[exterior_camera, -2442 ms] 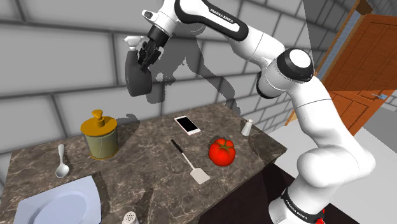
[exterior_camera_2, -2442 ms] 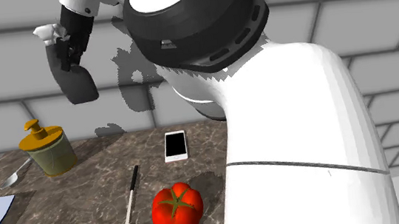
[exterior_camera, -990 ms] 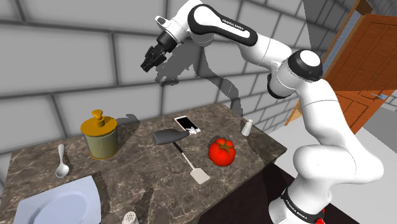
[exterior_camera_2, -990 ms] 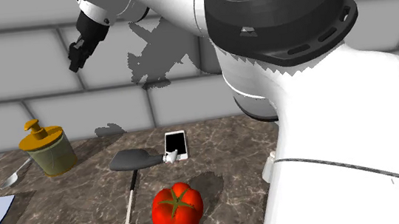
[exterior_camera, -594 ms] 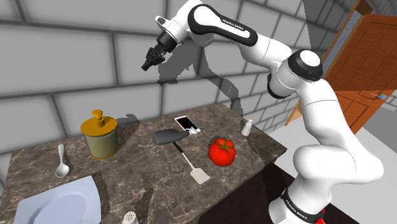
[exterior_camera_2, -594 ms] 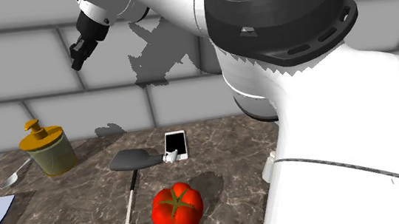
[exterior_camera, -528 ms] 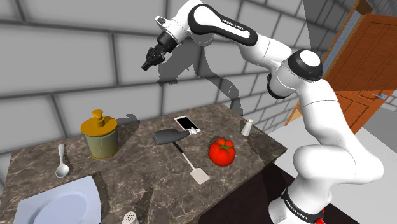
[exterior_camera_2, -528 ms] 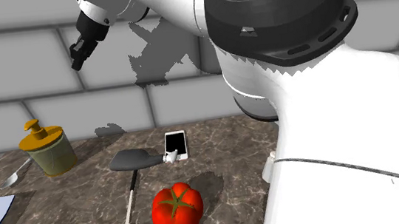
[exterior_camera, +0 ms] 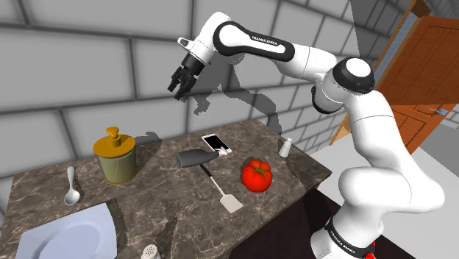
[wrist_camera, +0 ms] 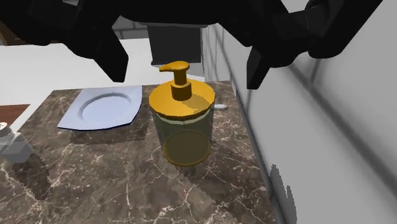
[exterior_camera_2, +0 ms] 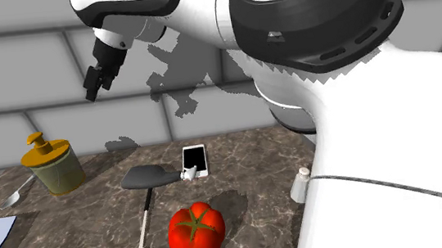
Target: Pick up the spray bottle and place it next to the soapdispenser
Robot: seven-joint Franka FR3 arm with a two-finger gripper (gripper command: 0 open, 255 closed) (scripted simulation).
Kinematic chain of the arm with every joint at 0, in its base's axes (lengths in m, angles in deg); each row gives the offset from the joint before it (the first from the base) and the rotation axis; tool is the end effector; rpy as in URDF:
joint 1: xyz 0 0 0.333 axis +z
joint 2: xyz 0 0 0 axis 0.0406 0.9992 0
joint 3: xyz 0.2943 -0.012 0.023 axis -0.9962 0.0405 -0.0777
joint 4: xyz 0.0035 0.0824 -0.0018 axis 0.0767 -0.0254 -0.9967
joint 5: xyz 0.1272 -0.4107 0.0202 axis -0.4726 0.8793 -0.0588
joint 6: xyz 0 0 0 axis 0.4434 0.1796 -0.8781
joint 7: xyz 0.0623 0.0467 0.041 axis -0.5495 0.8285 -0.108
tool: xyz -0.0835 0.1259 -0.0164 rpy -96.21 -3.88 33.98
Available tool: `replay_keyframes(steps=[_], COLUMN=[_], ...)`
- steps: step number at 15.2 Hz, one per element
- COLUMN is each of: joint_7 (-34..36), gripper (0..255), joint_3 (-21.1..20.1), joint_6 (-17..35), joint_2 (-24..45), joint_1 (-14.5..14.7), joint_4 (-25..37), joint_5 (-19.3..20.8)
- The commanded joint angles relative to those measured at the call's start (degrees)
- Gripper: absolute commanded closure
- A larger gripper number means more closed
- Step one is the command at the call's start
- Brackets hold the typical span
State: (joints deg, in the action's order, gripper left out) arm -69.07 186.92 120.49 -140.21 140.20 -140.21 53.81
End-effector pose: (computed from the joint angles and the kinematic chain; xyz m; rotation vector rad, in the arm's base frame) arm 0.7102 0.2053 0.4374 -2.1278 -1.6300 -0.5943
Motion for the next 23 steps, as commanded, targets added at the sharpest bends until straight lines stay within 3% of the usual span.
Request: replay_keyframes(steps=[1, 23], joint_7=[1.6, 18.6], gripper=[0, 0], joint_3=[1.8, 18.1], joint_6=[0.2, 0.1], joint_2=[0.5, 7.4], joint_1=[-0.1, -3.9], joint_4=[-1.8, -24.6], joint_5=[1.0, 10.6])
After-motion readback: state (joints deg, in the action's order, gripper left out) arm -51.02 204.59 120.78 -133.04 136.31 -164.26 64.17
